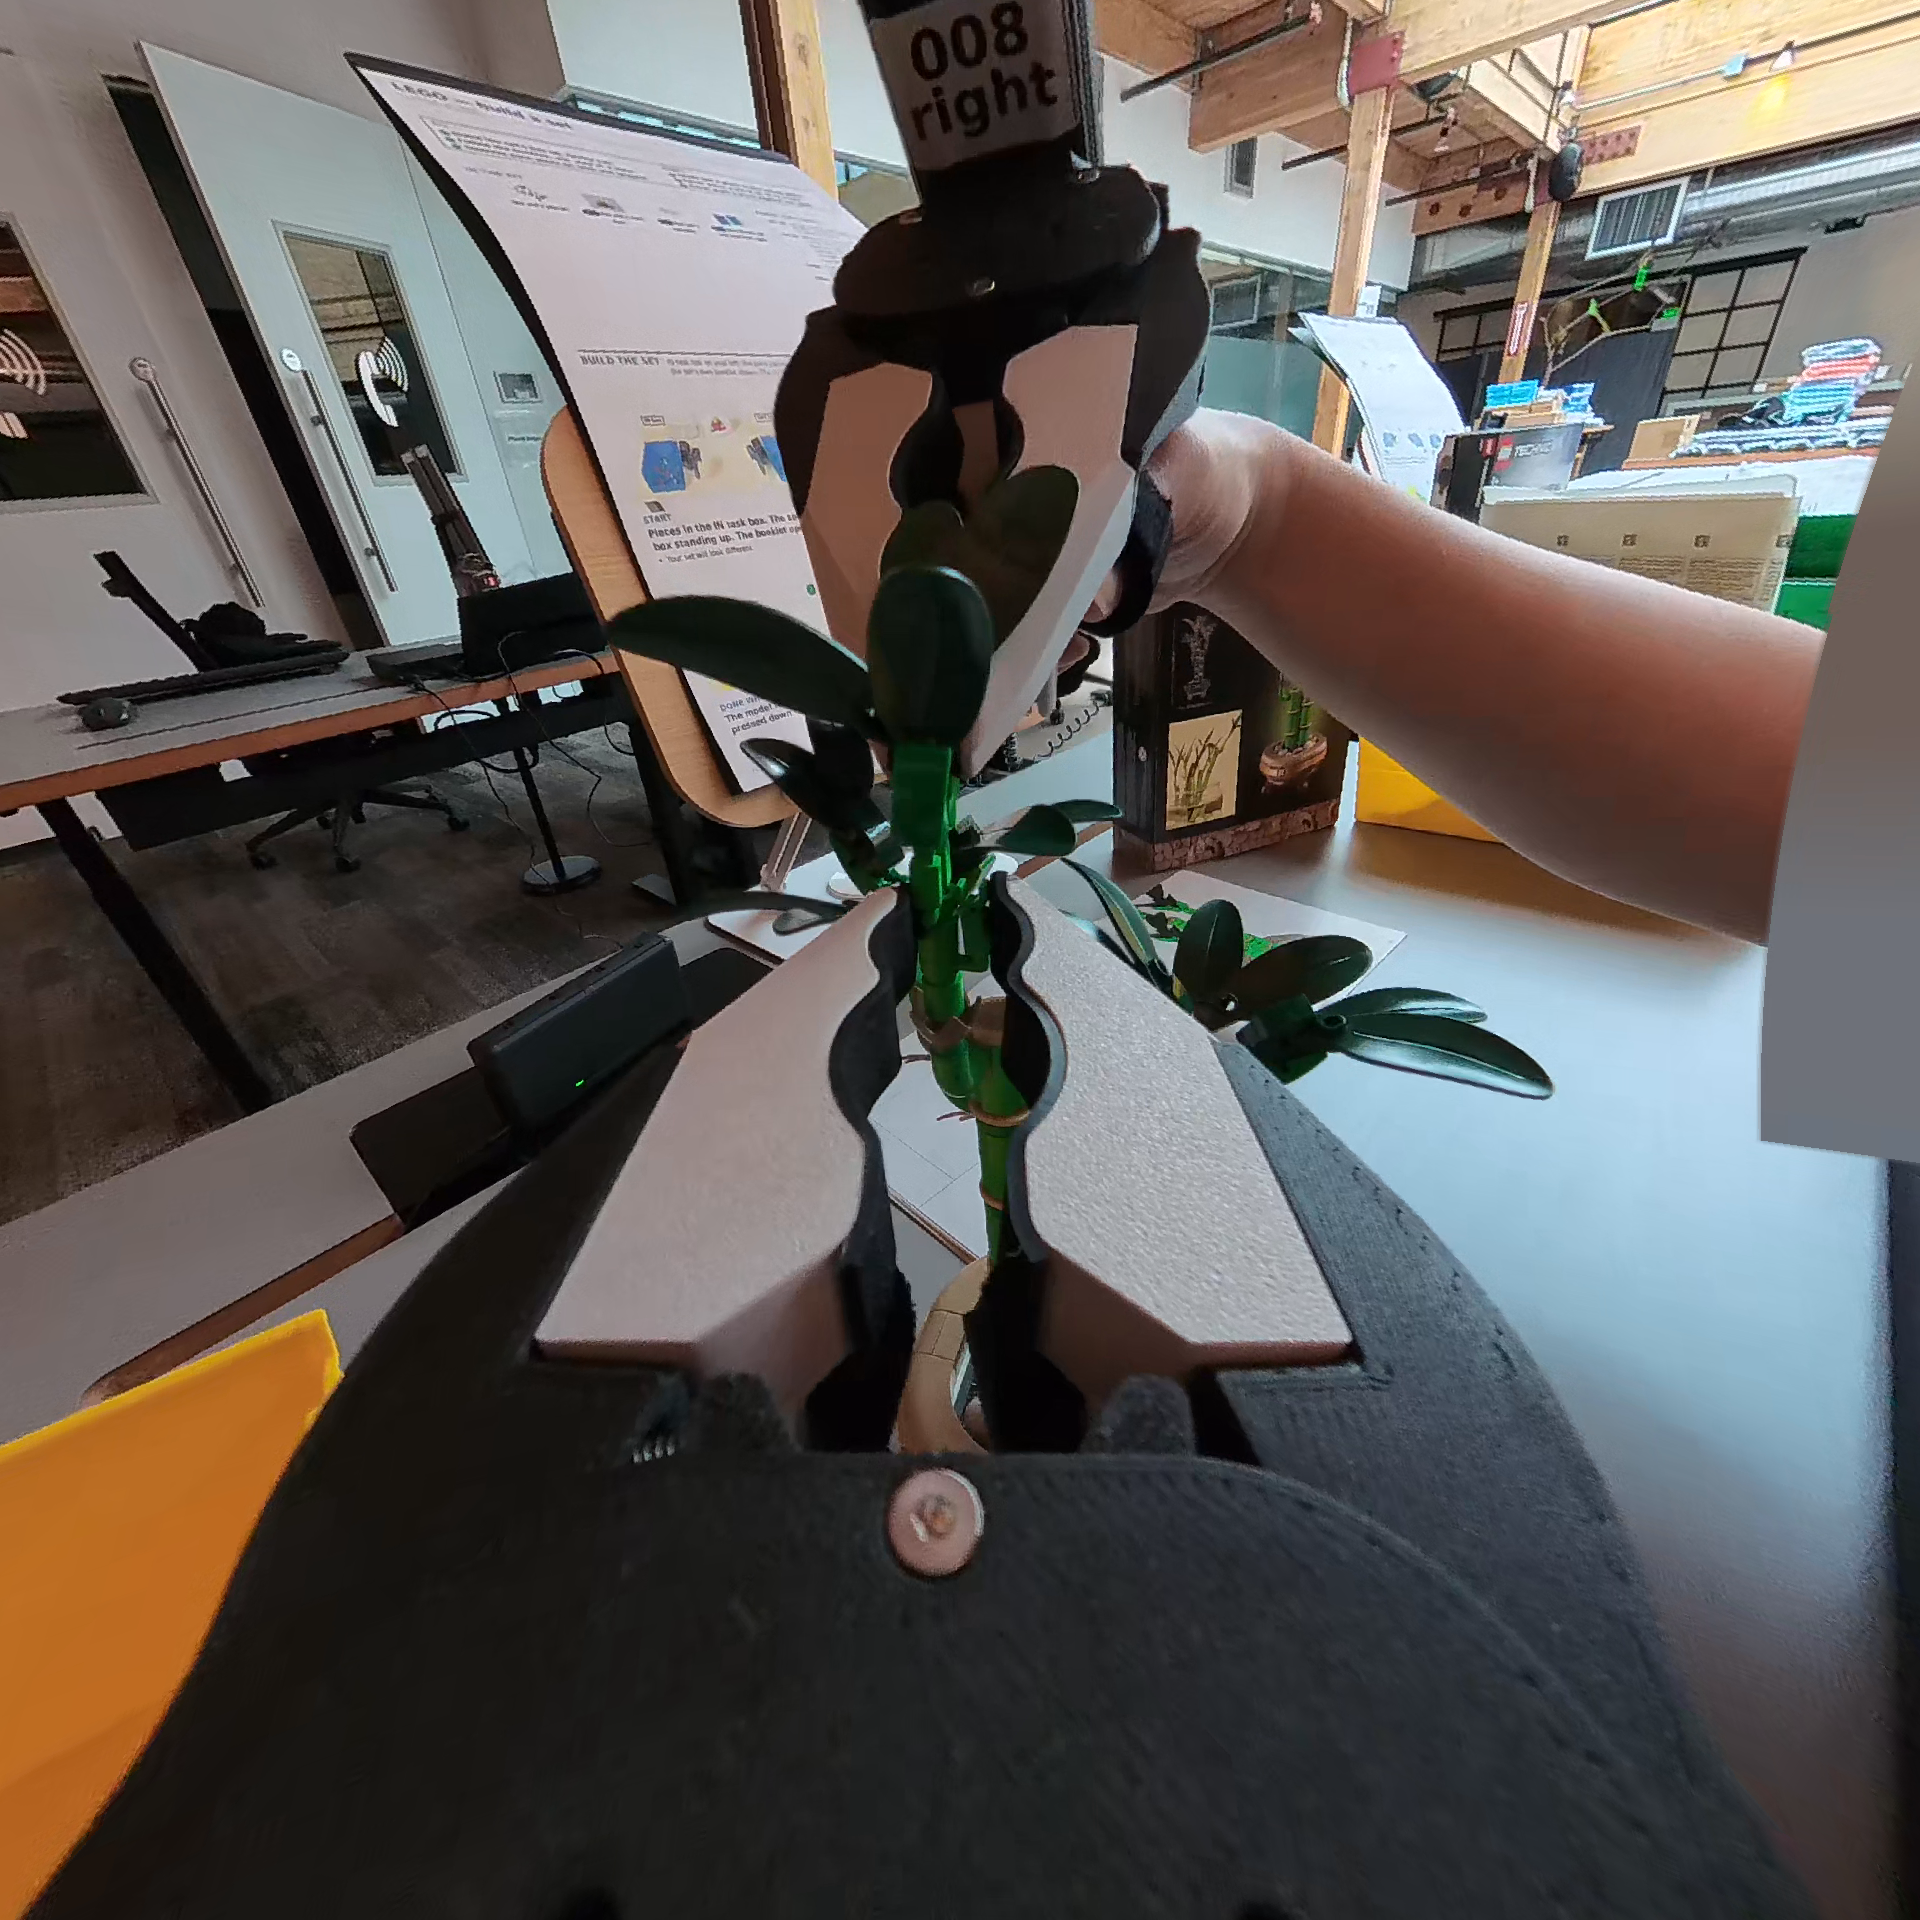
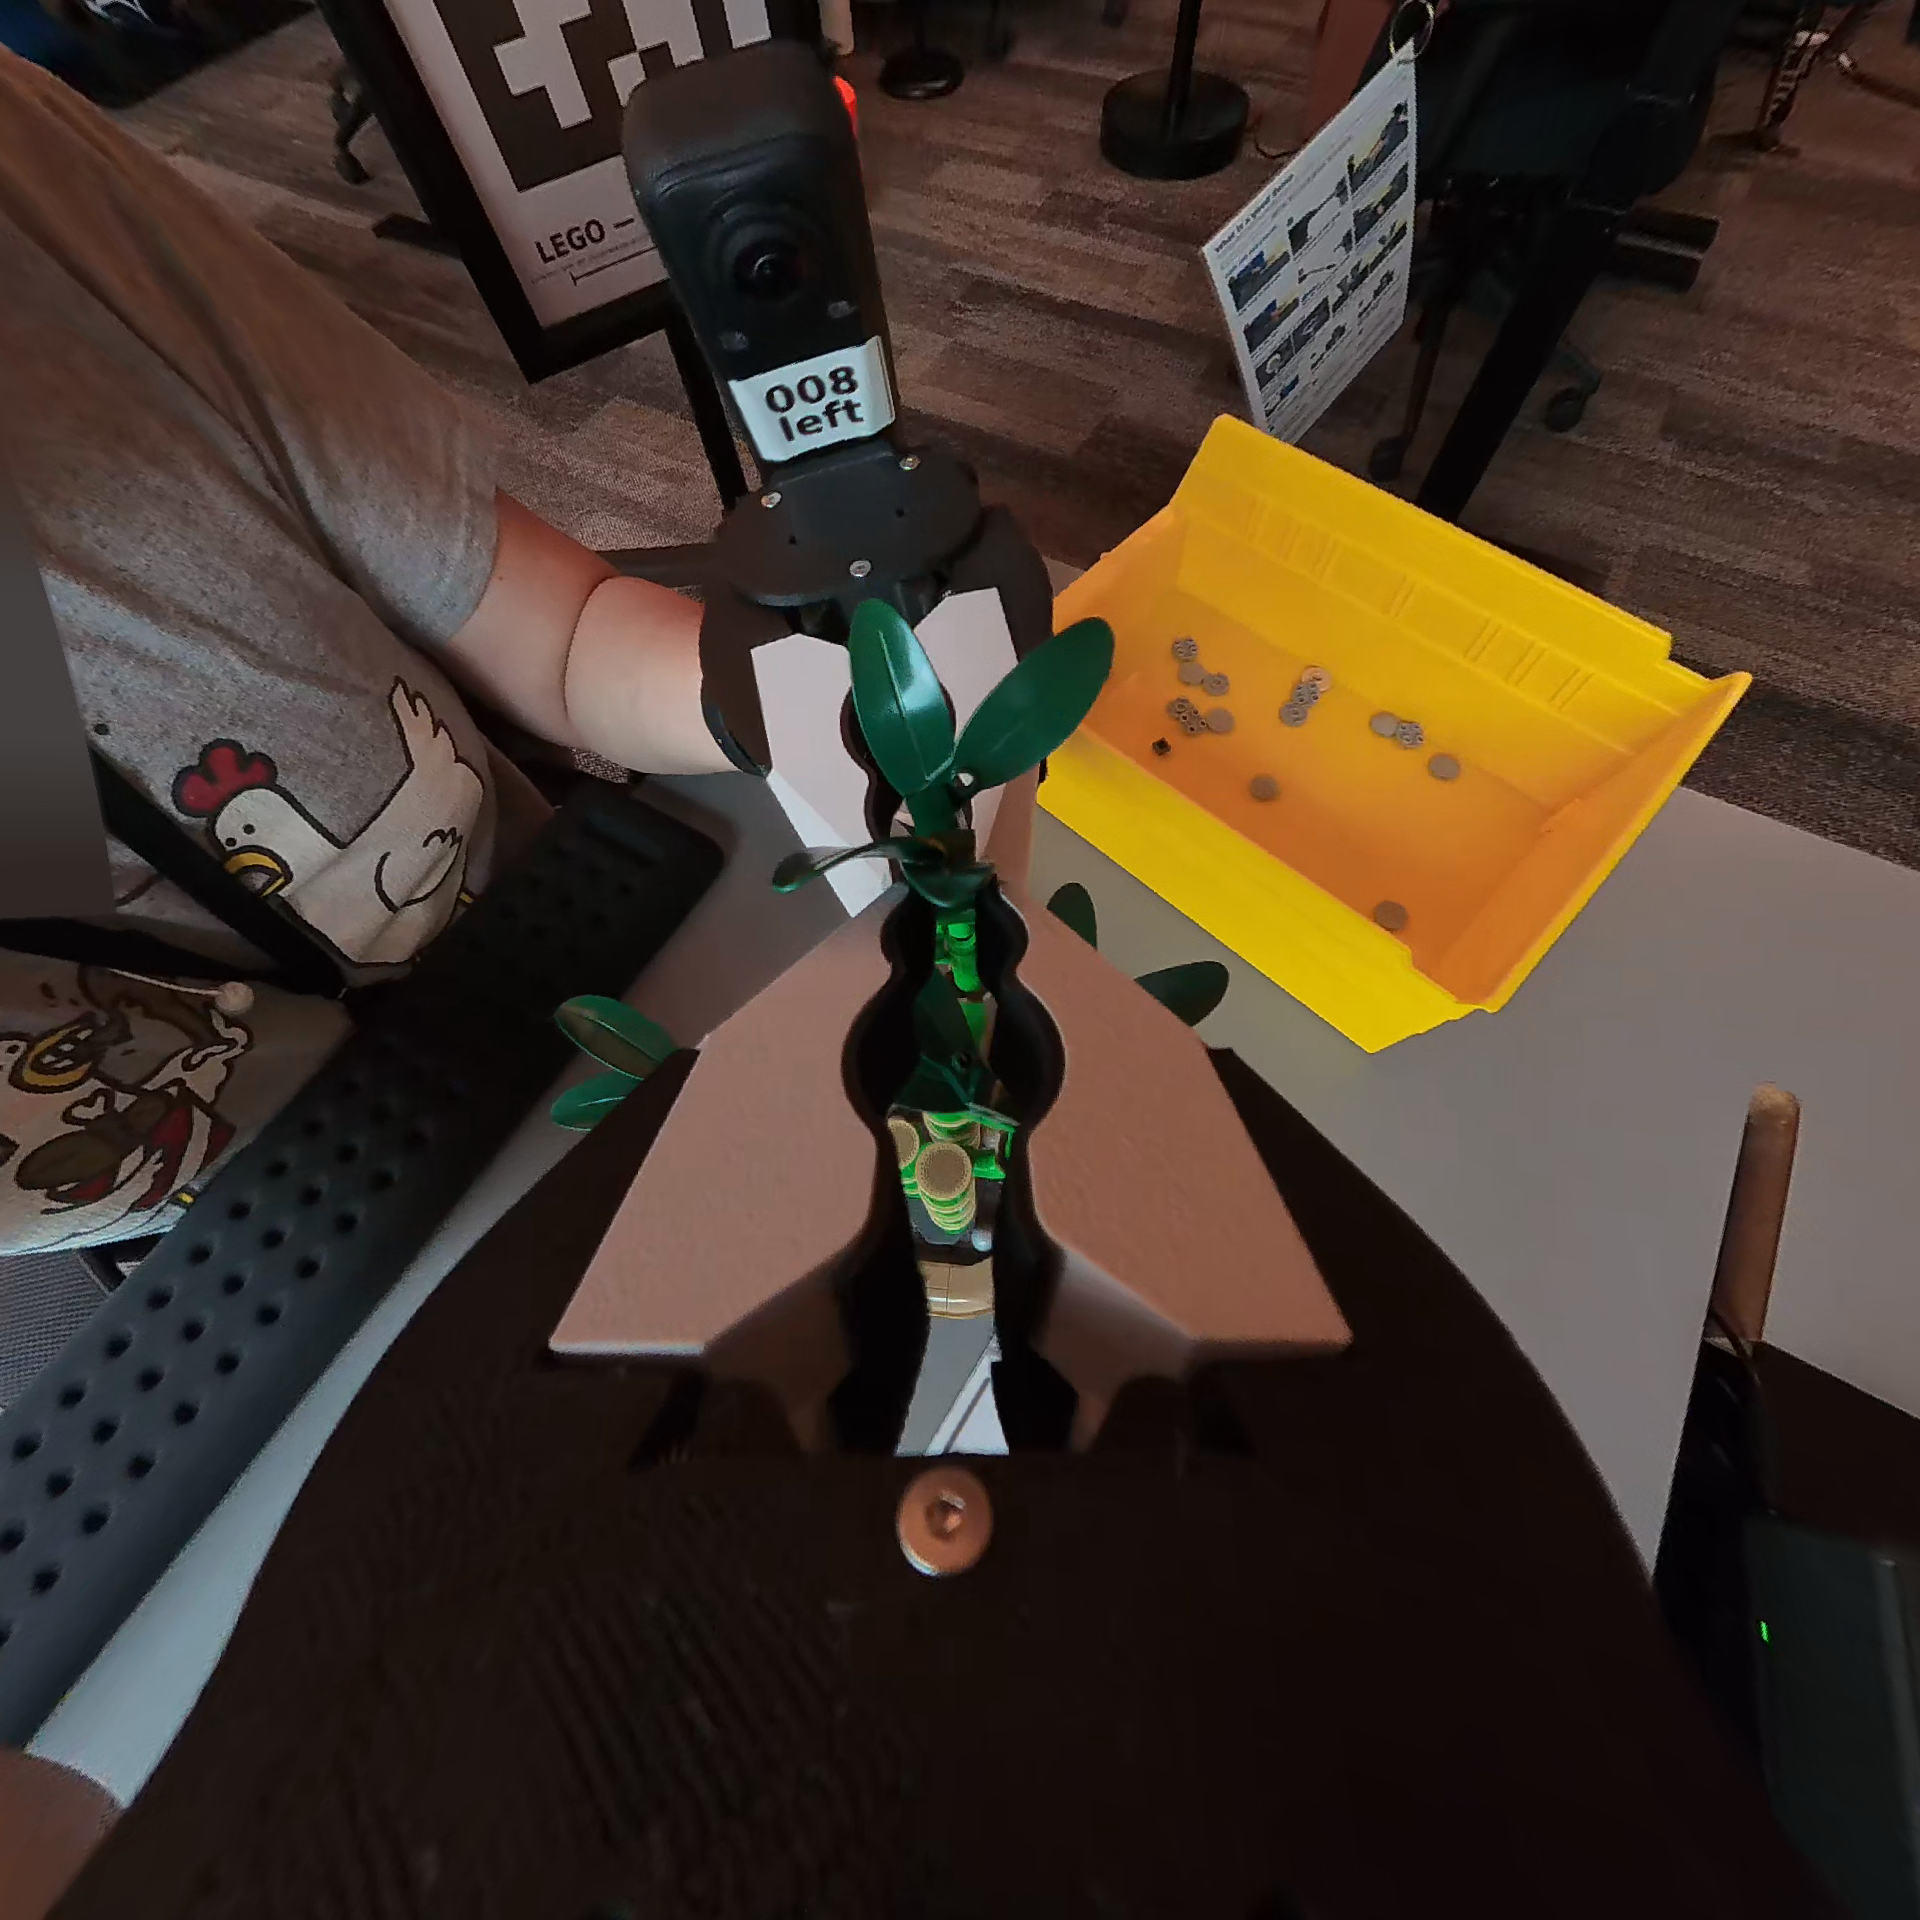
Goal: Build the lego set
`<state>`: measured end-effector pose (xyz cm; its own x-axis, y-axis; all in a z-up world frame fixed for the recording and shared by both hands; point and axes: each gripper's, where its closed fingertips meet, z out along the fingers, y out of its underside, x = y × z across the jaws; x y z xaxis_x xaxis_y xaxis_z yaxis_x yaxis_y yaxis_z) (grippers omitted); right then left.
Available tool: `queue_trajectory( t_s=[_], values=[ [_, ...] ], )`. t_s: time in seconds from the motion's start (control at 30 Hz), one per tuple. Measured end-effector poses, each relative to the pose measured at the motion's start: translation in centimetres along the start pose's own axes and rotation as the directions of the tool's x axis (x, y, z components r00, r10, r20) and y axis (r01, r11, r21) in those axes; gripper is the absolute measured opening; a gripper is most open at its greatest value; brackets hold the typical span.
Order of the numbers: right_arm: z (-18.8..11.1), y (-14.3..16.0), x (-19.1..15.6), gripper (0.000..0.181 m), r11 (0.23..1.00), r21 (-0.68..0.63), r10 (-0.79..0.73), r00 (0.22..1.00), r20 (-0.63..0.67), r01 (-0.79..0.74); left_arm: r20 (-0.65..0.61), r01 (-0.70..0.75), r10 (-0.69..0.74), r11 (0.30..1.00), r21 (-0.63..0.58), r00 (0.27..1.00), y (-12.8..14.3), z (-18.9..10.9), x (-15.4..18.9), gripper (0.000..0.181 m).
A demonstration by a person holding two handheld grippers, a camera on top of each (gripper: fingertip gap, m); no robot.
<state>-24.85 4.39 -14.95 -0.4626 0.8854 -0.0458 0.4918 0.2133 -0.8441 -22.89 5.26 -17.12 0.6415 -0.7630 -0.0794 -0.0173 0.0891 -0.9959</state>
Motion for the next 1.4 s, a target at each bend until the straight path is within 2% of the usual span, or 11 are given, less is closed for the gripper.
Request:
queue_trajectory(
  t_s=[0.4,0.7,1.07,1.2,1.4],
  values=[
    [-0.1,0.2,-0.3,0.007,0.999,-0.038,-0.021,1.000,0.008,0.021,-0.021,-0.004,0.004,1.000,0.000,1.000,0.0,0.1,0.3,0.011],
    [0.0,-0.2,-0.2,0.007,0.995,0.102,0.019,1.000,0.025,-0.021,-0.046,0.050,-0.048,0.997,0.057,0.998,-0.5,-0.5,0.4,0.013],
    [0.4,-0.5,-0.1,0.007,0.995,0.104,0.009,1.000,0.010,-0.010,-0.072,0.098,-0.089,0.987,0.128,0.993,-1.2,-1.5,0.1,0.012],
    [0.5,-0.5,0.0,0.007,0.994,0.108,0.010,1.000,0.004,-0.010,-0.089,0.144,-0.131,0.976,0.165,0.987,-1.7,-1.9,-0.3,0.005],
    [0.4,-0.5,0.1,0.007,0.995,0.103,0.012,1.000,-0.009,-0.011,-0.044,0.052,-0.046,0.989,0.142,0.998,-1.5,-1.7,-0.4,0.004]
  ],
)
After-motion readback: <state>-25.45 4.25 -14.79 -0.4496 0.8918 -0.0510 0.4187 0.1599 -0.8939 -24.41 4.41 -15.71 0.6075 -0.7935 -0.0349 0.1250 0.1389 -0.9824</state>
